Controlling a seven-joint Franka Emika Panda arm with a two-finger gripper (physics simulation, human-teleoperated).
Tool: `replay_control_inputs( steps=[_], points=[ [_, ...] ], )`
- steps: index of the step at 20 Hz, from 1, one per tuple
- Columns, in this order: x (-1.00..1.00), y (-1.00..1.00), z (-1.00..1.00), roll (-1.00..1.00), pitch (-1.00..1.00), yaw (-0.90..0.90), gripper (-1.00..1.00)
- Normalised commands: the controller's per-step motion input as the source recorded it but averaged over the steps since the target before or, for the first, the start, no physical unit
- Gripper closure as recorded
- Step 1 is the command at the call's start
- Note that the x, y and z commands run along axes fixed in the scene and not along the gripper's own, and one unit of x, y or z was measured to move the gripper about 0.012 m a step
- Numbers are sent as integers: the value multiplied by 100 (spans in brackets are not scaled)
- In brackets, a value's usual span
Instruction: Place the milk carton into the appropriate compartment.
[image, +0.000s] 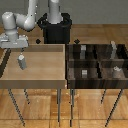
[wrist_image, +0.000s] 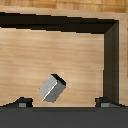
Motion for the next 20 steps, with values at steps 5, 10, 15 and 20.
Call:
replay_control_inputs(
  steps=[5,10,15,20],
  points=[
    [0,0,0,0,0,9,-100],
    [0,0,0,0,0,21,-100],
    [0,0,0,0,0,15,-100],
    [0,0,0,0,0,18,-100]
  ],
)
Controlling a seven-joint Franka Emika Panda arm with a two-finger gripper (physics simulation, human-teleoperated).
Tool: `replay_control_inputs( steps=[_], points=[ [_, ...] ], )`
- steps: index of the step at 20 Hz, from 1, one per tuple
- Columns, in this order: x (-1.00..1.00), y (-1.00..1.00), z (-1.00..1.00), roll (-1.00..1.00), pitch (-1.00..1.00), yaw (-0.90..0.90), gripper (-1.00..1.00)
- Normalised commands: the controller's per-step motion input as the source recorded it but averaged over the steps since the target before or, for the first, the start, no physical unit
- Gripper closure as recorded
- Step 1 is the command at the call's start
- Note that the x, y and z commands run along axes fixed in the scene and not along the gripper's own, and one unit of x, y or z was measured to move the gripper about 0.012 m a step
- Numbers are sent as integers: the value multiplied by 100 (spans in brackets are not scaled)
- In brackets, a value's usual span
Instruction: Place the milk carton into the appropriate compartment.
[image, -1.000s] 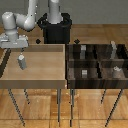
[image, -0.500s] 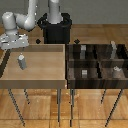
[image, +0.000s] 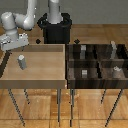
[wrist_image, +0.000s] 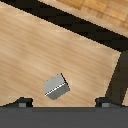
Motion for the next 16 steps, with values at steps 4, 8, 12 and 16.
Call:
replay_control_inputs(
  steps=[4,8,12,16],
  points=[
    [25,0,0,0,0,11,-100],
    [25,0,0,0,0,0,-100],
    [0,25,0,0,0,0,-100],
    [-25,0,0,0,0,0,-100]
  ],
)
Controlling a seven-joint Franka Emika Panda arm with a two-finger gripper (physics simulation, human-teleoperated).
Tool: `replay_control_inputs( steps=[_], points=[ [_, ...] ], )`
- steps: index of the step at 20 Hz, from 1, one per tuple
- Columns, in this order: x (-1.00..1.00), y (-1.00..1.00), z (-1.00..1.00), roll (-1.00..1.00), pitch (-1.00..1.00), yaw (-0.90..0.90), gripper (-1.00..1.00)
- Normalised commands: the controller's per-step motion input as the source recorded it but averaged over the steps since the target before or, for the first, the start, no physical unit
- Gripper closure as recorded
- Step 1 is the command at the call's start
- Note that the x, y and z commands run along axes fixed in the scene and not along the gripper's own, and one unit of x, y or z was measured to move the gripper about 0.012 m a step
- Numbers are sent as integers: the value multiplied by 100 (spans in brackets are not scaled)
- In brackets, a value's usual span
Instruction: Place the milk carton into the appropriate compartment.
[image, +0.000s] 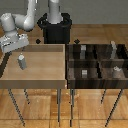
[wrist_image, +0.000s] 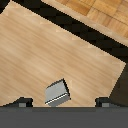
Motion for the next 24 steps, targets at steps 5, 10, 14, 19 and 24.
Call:
replay_control_inputs(
  steps=[5,10,14,19,24],
  points=[
    [0,20,0,0,0,0,-100],
    [0,0,-100,0,0,0,-100],
    [0,0,-25,0,0,0,100],
    [0,0,20,0,0,0,100],
    [0,0,80,0,0,0,100]
  ],
)
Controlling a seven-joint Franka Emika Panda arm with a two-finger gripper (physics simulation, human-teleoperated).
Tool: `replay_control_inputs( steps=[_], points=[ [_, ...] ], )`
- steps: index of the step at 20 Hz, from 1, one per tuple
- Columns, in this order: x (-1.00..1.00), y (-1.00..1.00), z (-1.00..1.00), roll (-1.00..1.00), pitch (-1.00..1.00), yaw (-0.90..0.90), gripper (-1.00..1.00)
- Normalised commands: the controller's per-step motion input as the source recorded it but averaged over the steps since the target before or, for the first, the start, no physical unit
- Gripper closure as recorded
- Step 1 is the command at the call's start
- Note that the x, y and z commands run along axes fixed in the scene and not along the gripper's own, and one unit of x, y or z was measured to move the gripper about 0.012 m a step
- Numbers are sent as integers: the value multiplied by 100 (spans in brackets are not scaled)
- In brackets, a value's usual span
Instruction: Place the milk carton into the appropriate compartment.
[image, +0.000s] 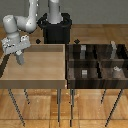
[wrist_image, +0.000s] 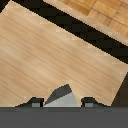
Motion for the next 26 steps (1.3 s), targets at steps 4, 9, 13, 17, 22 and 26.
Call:
replay_control_inputs(
  steps=[4,9,13,17,22,26],
  points=[
    [0,0,100,0,0,0,100],
    [0,0,100,0,0,0,100],
    [0,0,100,0,0,0,100],
    [0,75,0,0,0,0,100],
    [0,100,0,0,0,0,100],
    [0,100,0,0,0,0,100]
  ],
)
